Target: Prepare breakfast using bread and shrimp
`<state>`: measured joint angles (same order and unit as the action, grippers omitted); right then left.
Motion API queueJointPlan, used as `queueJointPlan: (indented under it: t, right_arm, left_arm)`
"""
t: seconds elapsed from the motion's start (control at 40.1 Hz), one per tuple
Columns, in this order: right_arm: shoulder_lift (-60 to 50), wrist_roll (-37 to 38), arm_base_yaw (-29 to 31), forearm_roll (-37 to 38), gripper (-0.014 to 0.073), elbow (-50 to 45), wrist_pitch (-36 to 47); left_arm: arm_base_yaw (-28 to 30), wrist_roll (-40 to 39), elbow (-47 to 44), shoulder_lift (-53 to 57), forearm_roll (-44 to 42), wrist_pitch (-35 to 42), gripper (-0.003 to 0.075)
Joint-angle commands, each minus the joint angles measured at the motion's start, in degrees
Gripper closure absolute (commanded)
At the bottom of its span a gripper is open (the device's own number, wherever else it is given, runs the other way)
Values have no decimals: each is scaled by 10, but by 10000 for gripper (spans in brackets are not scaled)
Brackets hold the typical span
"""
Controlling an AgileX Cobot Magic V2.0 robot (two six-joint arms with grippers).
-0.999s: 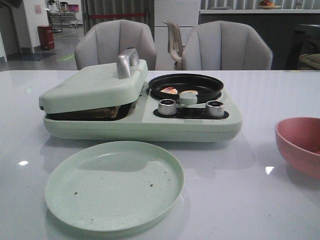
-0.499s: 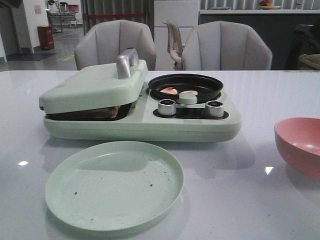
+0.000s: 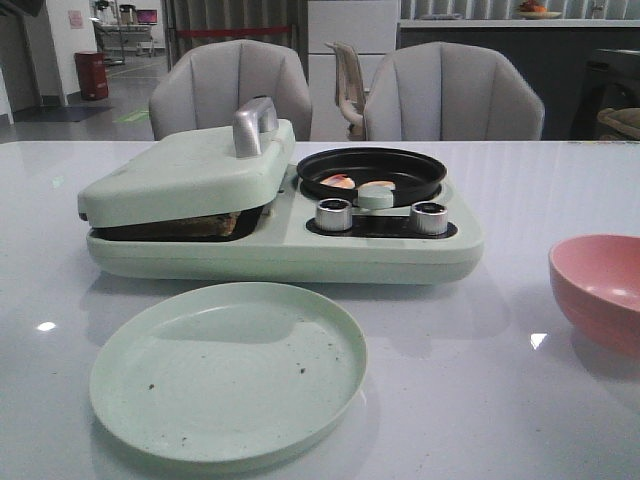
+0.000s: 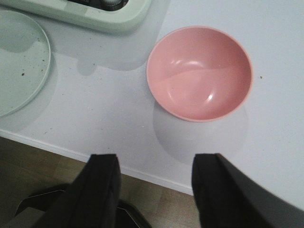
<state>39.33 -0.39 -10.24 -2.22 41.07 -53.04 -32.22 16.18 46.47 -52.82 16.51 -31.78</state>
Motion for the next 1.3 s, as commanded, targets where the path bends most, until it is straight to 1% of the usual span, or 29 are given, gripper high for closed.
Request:
queueJointPlan:
  t: [0.0, 0.05, 0.1, 0.225, 0.25, 0.275, 0.325, 0.375, 0.424, 0.549, 1.124, 1.173, 1.198, 1.273]
  right_arm:
    - [-7, 4, 0, 6, 132, 8, 30]
    - [-7, 4, 0, 6, 148, 5, 28]
    - [-7, 4, 0, 6, 193, 2, 28]
    - [-7, 4, 0, 6, 384, -3, 29]
    - [-7, 4, 0, 6, 434, -3, 29]
    - [-7, 4, 0, 6, 453, -3, 30]
    - [-7, 4, 0, 6, 521, -3, 31]
    - [-7, 4, 0, 6, 566, -3, 32]
    - [-7, 4, 0, 6, 555, -3, 32]
    - [-7, 4, 0, 6, 559, -3, 41]
    - [-7, 4, 0, 6, 559, -3, 41]
    - [-7, 4, 0, 6, 559, -3, 41]
    - [-7, 4, 0, 6, 559, -3, 41]
    - [-7, 4, 0, 6, 559, -3, 41]
  left_arm:
    - [-3, -5, 16, 7, 10, 44, 620]
    - [-3, -5, 16, 7, 9, 41, 620]
    - [-3, -5, 16, 7, -3, 38, 620]
    - [5, -5, 11, 7, -21, 38, 620]
    - [13, -13, 11, 7, -21, 37, 619]
    - [18, -21, 10, 7, -24, 36, 619]
    - [31, -35, 10, 7, -28, 33, 619]
    - [45, -35, 10, 7, -29, 29, 619]
    - [57, -35, 10, 7, -31, 23, 619]
    - [79, -35, 10, 7, -31, 6, 619]
    - [79, -35, 9, 7, -32, 11, 619]
    - [82, -32, 9, 19, -41, 13, 619]
    - [85, -27, 8, 29, -61, 17, 619]
    - [106, -28, -12, 61, -76, 23, 619]
